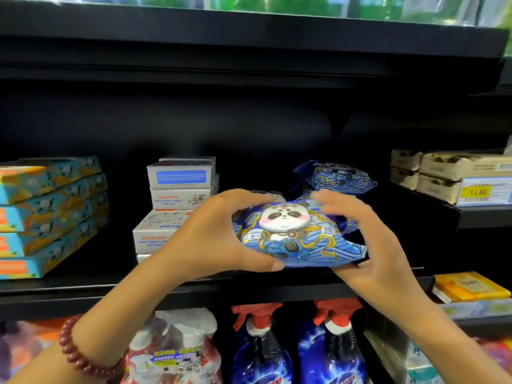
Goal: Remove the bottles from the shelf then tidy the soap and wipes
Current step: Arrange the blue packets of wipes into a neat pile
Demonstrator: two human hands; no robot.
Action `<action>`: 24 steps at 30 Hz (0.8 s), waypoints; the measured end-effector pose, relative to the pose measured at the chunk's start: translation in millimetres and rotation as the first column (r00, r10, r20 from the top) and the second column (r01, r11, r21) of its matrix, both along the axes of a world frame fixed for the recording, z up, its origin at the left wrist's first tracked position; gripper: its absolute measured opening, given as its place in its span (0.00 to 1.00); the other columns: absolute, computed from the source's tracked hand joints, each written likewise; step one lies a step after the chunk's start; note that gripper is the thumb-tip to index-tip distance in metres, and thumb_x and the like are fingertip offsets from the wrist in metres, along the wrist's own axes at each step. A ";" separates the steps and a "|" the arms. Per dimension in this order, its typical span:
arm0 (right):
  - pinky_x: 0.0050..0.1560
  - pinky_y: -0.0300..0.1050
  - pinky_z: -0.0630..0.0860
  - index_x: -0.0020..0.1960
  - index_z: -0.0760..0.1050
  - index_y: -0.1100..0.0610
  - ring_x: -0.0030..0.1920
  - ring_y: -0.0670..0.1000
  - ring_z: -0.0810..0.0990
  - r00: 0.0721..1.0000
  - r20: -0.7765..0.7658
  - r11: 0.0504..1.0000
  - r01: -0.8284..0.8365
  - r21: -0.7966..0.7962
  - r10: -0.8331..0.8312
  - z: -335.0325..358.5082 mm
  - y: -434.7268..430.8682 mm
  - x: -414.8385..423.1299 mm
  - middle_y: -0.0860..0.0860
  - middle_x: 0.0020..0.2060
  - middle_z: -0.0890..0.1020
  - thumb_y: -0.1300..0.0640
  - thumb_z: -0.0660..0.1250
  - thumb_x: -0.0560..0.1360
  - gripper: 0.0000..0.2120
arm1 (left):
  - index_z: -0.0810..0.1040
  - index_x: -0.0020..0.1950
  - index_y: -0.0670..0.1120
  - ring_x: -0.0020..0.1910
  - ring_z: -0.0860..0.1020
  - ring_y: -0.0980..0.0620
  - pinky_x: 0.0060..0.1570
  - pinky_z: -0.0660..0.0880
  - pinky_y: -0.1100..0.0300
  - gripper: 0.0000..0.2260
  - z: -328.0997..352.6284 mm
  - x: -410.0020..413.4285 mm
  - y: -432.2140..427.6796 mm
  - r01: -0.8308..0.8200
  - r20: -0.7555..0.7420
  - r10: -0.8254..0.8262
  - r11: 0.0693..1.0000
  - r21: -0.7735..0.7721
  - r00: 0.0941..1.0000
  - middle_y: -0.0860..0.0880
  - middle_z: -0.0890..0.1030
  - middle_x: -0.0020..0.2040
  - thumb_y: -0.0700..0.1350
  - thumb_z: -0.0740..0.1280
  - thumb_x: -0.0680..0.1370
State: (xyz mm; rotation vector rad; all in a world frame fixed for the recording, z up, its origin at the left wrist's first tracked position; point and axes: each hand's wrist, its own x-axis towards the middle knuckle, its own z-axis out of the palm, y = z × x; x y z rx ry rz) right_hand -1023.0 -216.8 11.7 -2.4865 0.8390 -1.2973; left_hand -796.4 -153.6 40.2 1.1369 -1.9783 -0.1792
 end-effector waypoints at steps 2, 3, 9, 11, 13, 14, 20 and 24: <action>0.65 0.33 0.65 0.66 0.68 0.49 0.67 0.40 0.68 0.977 0.215 0.996 0.020 -0.088 -0.001 -8.8 20.7 -2.9 0.41 0.64 0.71 0.55 0.71 0.67 0.29 | 0.76 0.58 0.61 0.51 0.78 0.64 0.50 0.76 0.65 0.34 3.8 4.0 -4.2 -0.079 -0.003 0.079 0.995 -0.063 0.997 0.62 0.79 0.52 0.63 0.75 0.52; 0.65 0.32 0.64 0.68 0.66 0.48 0.67 0.41 0.68 0.973 0.227 0.989 0.060 -0.135 -0.028 -14.4 21.9 -7.7 0.39 0.65 0.70 0.52 0.72 0.67 0.31 | 0.76 0.59 0.59 0.51 0.78 0.64 0.50 0.76 0.66 0.36 7.1 5.7 -7.2 -0.124 -0.018 0.123 0.989 -0.076 0.992 0.62 0.79 0.52 0.64 0.74 0.51; 0.62 0.27 0.63 0.61 0.69 0.38 0.63 0.35 0.68 0.995 -0.029 0.995 0.095 0.017 -0.095 -38.1 12.1 -5.6 0.31 0.60 0.69 0.37 0.66 0.66 0.24 | 0.76 0.64 0.47 0.51 0.78 0.57 0.53 0.75 0.61 0.41 34.7 4.8 -33.5 -0.272 -0.008 0.273 0.955 -0.120 0.962 0.55 0.79 0.53 0.58 0.81 0.54; 0.59 0.24 0.61 0.59 0.74 0.41 0.61 0.33 0.68 0.985 -0.141 0.995 0.103 0.017 -0.100 -46.9 8.5 -4.4 0.29 0.58 0.69 0.35 0.65 0.66 0.23 | 0.75 0.66 0.46 0.52 0.77 0.57 0.52 0.72 0.65 0.38 44.5 3.4 -43.8 -0.314 0.060 0.324 0.940 -0.135 0.944 0.53 0.79 0.54 0.54 0.81 0.59; 0.58 0.25 0.62 0.57 0.76 0.44 0.60 0.32 0.67 0.969 -0.215 0.992 0.127 0.026 -0.119 -52.7 5.6 -5.6 0.29 0.56 0.69 0.36 0.66 0.67 0.21 | 0.73 0.68 0.46 0.57 0.76 0.55 0.56 0.70 0.64 0.38 52.8 1.7 -52.8 -0.349 0.143 0.365 0.929 -0.125 0.920 0.52 0.78 0.60 0.54 0.80 0.61; 0.57 0.26 0.63 0.57 0.76 0.43 0.60 0.32 0.66 0.960 -0.249 0.990 0.139 0.029 -0.127 -54.2 4.9 -6.9 0.29 0.55 0.70 0.38 0.68 0.69 0.19 | 0.72 0.69 0.46 0.60 0.75 0.54 0.58 0.70 0.62 0.39 55.7 1.4 -57.2 -0.370 0.186 0.386 0.922 -0.115 0.903 0.51 0.77 0.63 0.55 0.79 0.61; 0.54 0.21 0.61 0.58 0.74 0.41 0.61 0.30 0.62 0.939 -0.312 0.988 0.156 0.006 -0.147 -55.9 6.8 -9.5 0.28 0.53 0.70 0.38 0.66 0.71 0.17 | 0.68 0.72 0.47 0.65 0.72 0.50 0.59 0.68 0.59 0.38 62.8 0.5 -68.1 -0.450 0.414 0.431 0.891 -0.055 0.802 0.51 0.74 0.67 0.58 0.76 0.66; 0.53 0.21 0.61 0.59 0.73 0.40 0.62 0.29 0.61 0.937 -0.317 0.989 0.149 -0.012 -0.146 -57.0 7.3 -10.5 0.26 0.53 0.69 0.36 0.64 0.70 0.19 | 0.75 0.62 0.52 0.55 0.75 0.49 0.52 0.71 0.57 0.25 67.0 -2.4 -67.2 -0.447 0.520 0.396 0.894 -0.031 0.756 0.50 0.78 0.56 0.58 0.74 0.68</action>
